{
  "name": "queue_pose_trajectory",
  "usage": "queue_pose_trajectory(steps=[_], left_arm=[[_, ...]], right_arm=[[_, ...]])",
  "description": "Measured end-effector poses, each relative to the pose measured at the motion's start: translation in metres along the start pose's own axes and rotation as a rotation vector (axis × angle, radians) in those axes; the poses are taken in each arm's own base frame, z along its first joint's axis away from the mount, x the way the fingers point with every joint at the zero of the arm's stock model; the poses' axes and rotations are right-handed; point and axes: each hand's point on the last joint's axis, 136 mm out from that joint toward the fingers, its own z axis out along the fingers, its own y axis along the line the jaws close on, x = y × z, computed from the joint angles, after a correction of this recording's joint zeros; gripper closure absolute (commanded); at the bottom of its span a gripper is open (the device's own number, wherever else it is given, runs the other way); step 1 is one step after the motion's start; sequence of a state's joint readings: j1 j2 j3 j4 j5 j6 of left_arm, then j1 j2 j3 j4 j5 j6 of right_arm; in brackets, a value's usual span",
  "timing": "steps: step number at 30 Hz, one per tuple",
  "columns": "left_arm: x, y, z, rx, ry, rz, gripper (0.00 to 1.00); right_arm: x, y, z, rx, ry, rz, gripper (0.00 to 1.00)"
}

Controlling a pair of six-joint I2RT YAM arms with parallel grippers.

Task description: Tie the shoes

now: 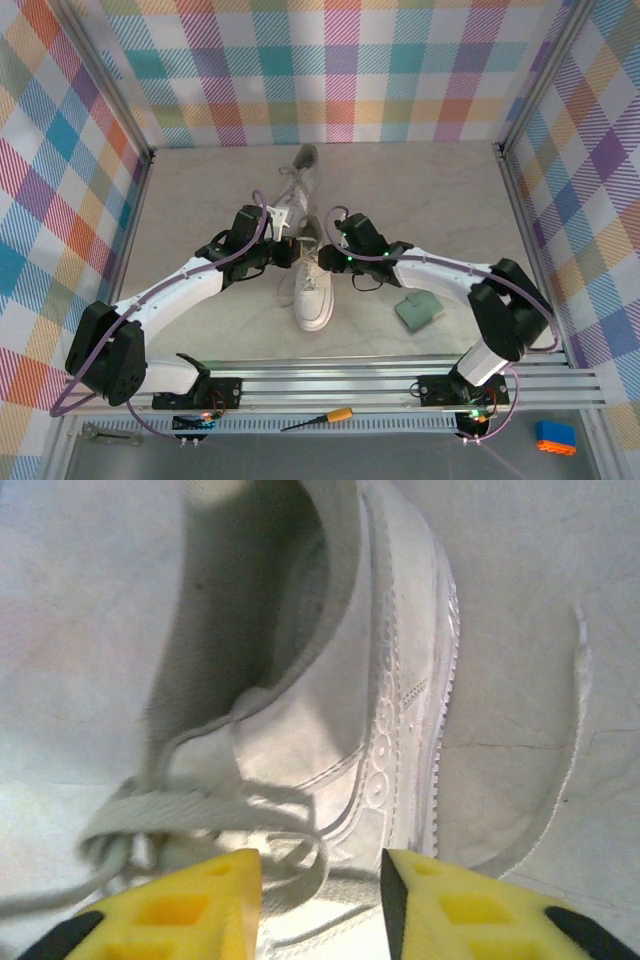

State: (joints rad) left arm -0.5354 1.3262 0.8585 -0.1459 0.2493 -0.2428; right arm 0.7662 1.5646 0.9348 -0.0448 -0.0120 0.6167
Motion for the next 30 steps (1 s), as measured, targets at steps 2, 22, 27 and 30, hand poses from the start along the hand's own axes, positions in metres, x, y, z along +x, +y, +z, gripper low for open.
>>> queue_pose_trajectory(steps=[2, 22, 27, 30], left_arm=[[-0.002, -0.001, 0.000, 0.003, -0.007, 0.001, 1.00], [-0.002, 0.009, 0.006, -0.041, -0.013, -0.107, 1.00], [-0.001, 0.011, 0.008, -0.051, -0.009, -0.120, 1.00], [0.000, 0.012, 0.009, -0.053, -0.005, -0.129, 1.00]], right_arm=[[-0.004, 0.004, -0.014, -0.017, -0.035, -0.033, 0.57], [0.013, 0.010, -0.012, -0.154, -0.078, -0.535, 1.00], [0.010, 0.014, 0.004, -0.187, -0.055, -0.559, 1.00], [0.005, 0.019, 0.006, -0.202, -0.066, -0.565, 1.00]])
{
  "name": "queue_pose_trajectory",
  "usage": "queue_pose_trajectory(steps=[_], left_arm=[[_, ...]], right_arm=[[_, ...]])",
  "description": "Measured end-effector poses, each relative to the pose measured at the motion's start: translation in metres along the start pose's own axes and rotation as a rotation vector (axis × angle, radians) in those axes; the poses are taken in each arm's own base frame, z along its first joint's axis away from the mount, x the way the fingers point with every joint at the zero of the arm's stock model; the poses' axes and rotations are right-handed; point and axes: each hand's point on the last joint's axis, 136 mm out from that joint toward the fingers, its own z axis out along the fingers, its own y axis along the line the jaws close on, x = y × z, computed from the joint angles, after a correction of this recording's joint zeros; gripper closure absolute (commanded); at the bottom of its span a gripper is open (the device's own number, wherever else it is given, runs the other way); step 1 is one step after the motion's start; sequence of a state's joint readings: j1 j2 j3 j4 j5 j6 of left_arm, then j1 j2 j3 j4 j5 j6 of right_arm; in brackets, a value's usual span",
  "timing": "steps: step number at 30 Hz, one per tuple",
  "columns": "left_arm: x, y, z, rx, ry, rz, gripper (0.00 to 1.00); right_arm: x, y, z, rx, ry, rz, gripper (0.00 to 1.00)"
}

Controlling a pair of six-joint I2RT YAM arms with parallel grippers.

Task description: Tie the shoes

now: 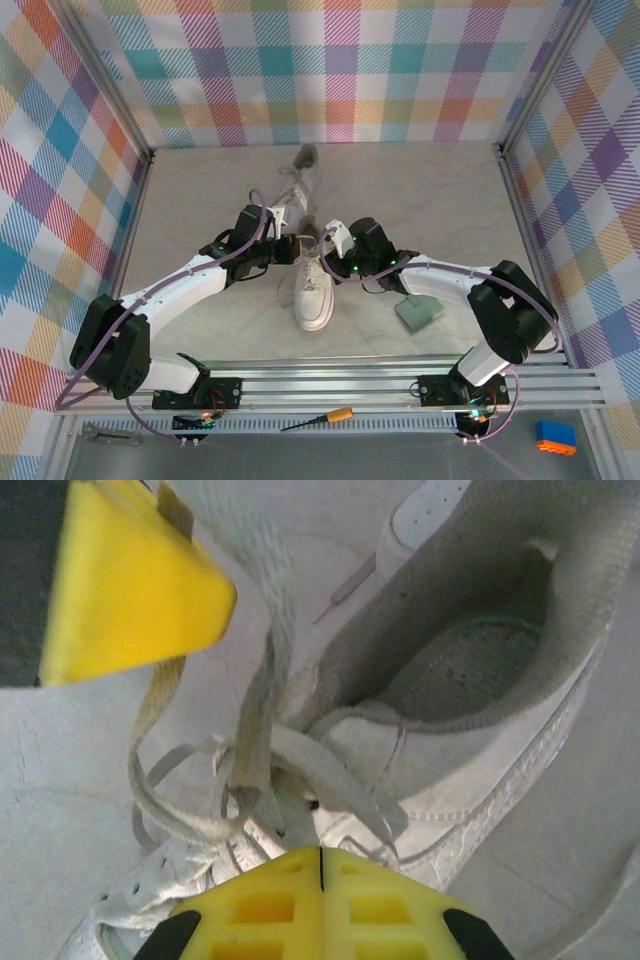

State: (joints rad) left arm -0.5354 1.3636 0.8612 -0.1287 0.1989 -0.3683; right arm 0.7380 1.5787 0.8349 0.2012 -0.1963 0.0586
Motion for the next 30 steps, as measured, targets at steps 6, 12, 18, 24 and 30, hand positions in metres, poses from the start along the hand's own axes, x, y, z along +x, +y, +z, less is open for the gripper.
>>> queue_pose_trajectory(steps=[6, 12, 18, 24, 30], left_arm=[[0.000, 0.000, 0.000, -0.001, -0.001, -0.006, 1.00], [0.000, 0.000, 0.000, -0.002, -0.001, -0.006, 1.00], [0.000, 0.000, 0.000, -0.002, -0.001, -0.007, 1.00], [0.000, 0.000, 0.000, -0.002, -0.001, -0.006, 1.00], [0.000, 0.000, 0.000, -0.003, -0.001, -0.007, 1.00]], right_arm=[[-0.010, -0.002, 0.003, -0.002, -0.027, -0.013, 1.00], [-0.003, 0.002, 0.009, -0.037, -0.002, -0.021, 1.00], [-0.001, 0.010, 0.009, -0.089, 0.008, -0.034, 1.00], [0.000, 0.012, 0.009, -0.095, 0.010, -0.041, 1.00], [0.001, 0.010, 0.014, -0.091, 0.016, -0.041, 1.00]])
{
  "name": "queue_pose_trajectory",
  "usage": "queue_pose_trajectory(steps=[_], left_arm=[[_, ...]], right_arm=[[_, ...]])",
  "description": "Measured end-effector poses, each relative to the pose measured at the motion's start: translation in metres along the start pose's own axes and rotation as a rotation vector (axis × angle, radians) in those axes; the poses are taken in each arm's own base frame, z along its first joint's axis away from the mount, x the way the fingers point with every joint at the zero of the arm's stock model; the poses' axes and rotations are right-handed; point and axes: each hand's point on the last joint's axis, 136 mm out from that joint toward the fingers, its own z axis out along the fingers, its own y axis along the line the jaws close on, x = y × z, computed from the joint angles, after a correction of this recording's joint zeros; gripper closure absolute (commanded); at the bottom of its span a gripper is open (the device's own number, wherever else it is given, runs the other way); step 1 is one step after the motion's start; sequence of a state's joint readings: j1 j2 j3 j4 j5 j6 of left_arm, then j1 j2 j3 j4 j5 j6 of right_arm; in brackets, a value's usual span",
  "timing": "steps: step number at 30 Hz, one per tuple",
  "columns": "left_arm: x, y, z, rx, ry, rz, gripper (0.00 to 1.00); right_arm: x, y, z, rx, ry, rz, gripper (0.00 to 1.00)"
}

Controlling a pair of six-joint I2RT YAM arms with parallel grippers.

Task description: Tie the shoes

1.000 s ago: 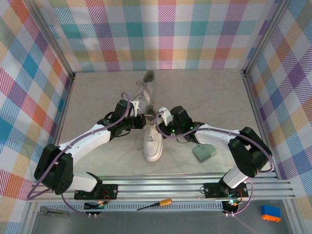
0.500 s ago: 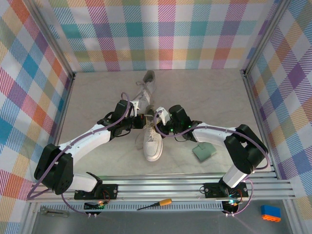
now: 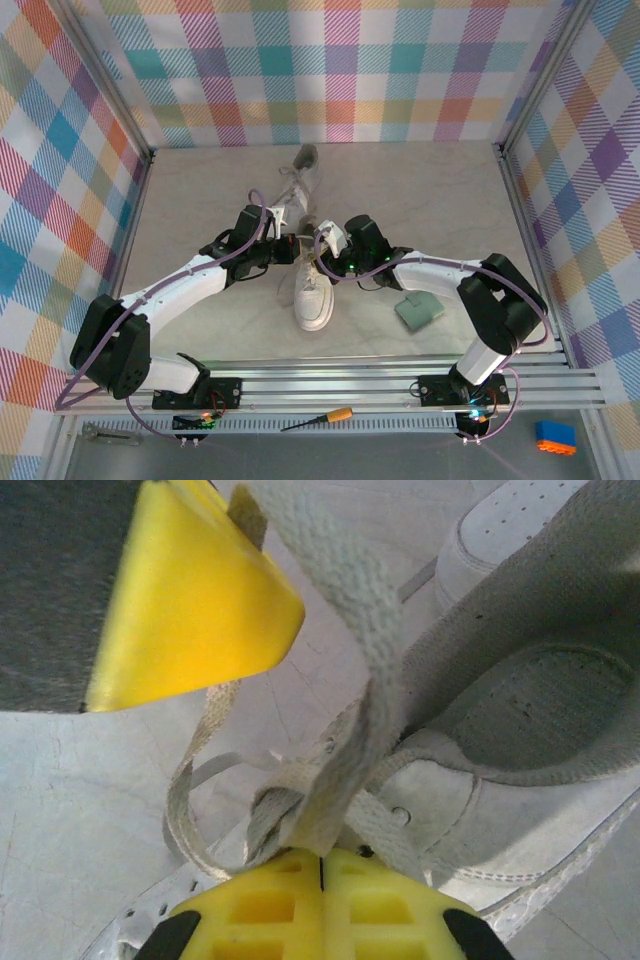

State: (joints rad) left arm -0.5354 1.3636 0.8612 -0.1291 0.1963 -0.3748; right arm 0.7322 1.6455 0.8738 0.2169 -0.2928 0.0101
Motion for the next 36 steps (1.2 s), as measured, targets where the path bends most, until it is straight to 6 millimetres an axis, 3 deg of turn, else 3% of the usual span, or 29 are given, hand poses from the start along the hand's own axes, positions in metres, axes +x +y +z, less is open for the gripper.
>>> queue_pose_trajectory(steps=[10, 26, 31, 36], left_arm=[[0.000, 0.000, 0.000, 0.000, 0.001, 0.000, 1.00], [0.000, 0.000, 0.000, 0.001, 0.000, 0.000, 1.00], [0.000, 0.000, 0.000, 0.001, 0.000, 0.000, 1.00], [0.000, 0.000, 0.000, 0.001, -0.001, 0.000, 1.00]], right_arm=[[0.002, 0.001, 0.001, -0.005, 0.005, -0.022, 0.91], [0.007, 0.005, 0.004, 0.016, 0.029, -0.034, 0.87], [0.005, 0.007, 0.015, 0.071, 0.047, -0.063, 0.90], [0.010, 0.002, 0.021, 0.138, 0.066, -0.076, 1.00]])
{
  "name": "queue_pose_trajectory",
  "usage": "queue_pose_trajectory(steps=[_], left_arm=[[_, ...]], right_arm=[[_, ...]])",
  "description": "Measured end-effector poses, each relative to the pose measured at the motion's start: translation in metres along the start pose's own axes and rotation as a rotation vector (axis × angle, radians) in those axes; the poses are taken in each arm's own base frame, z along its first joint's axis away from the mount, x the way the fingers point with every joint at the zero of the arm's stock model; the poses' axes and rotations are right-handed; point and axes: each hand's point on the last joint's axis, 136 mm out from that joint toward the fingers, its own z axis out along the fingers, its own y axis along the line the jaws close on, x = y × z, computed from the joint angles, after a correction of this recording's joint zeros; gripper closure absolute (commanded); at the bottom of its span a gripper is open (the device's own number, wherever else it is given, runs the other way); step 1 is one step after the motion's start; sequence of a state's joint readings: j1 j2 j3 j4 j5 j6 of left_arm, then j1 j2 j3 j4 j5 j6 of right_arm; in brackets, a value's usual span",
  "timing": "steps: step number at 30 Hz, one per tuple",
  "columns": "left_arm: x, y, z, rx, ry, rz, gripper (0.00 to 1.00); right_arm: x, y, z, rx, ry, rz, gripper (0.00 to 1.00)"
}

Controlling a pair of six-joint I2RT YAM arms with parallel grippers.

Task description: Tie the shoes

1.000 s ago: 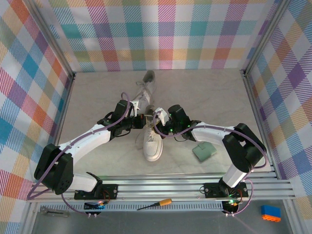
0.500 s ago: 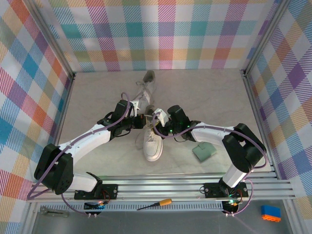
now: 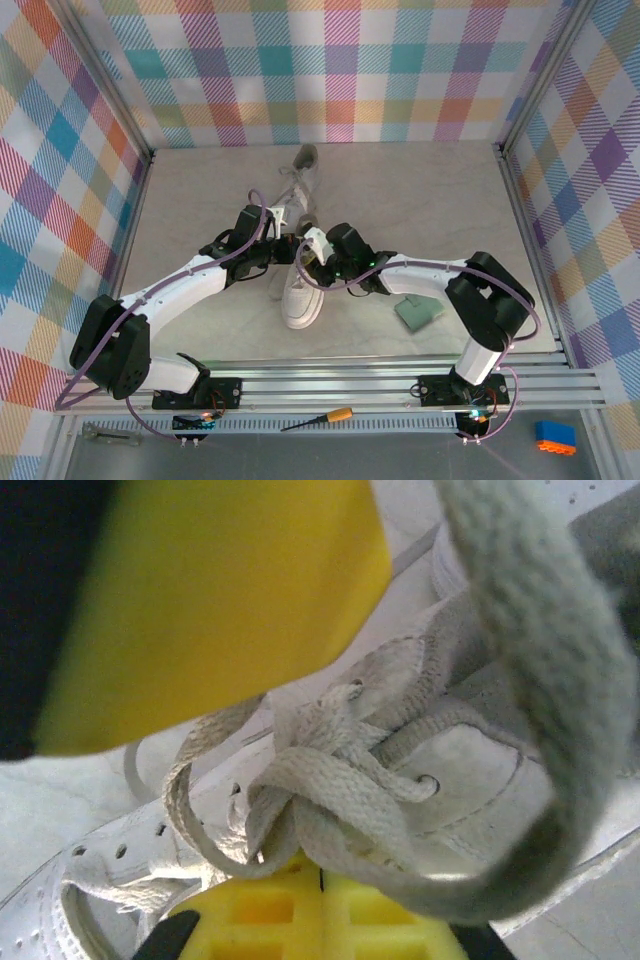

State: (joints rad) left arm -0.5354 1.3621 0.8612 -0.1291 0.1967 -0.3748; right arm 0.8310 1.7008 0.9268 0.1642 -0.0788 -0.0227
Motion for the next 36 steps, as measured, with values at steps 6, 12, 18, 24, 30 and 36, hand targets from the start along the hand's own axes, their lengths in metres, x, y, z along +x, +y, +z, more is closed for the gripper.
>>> queue_pose_trajectory(steps=[6, 12, 18, 24, 30, 36], left_arm=[[-0.001, 0.001, -0.001, -0.005, -0.005, 0.001, 1.00], [-0.005, 0.004, -0.004, -0.025, -0.026, 0.001, 1.00], [-0.008, 0.007, -0.006, -0.036, -0.036, -0.004, 1.00], [-0.008, 0.009, -0.006, -0.040, -0.036, -0.007, 1.00], [-0.006, 0.010, -0.006, -0.039, -0.031, -0.008, 1.00], [-0.005, 0.009, -0.006, -0.034, -0.028, -0.012, 1.00]], right_arm=[[0.000, 0.001, -0.004, 0.006, -0.004, 0.001, 1.00], [0.004, 0.007, -0.034, -0.002, -0.020, 0.023, 1.00], [-0.020, 0.015, -0.060, -0.022, -0.106, 0.032, 1.00], [-0.012, 0.014, -0.054, -0.027, -0.078, 0.047, 1.00], [-0.003, 0.009, -0.032, -0.017, -0.021, 0.062, 1.00], [-0.005, 0.008, -0.026, -0.017, -0.015, 0.063, 1.00]])
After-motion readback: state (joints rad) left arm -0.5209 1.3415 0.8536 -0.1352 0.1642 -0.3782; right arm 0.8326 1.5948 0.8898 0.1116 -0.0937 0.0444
